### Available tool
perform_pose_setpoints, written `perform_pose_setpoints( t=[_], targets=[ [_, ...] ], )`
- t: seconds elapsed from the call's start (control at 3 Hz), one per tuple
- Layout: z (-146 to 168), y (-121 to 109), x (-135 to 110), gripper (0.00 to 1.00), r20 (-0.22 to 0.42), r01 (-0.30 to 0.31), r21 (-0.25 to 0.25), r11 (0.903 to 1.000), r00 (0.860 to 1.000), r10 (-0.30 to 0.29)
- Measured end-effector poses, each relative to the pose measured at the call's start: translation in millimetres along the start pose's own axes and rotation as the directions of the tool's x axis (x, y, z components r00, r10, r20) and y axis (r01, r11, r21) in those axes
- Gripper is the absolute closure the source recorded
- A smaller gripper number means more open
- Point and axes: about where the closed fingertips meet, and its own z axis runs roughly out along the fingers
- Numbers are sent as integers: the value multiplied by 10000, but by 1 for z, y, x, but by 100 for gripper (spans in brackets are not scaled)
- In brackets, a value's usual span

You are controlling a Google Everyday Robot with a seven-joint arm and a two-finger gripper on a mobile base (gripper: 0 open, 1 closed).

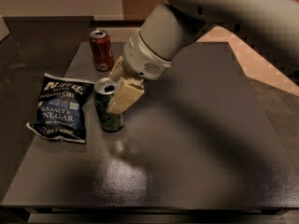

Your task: Move green can near blue chip bag

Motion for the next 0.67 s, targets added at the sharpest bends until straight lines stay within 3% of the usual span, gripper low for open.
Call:
perform_pose_setpoints(
  t=[0.67],
  targets=[
    [17,-4,-8,36,-318,265,-197,9995,9991,-271]
  ],
)
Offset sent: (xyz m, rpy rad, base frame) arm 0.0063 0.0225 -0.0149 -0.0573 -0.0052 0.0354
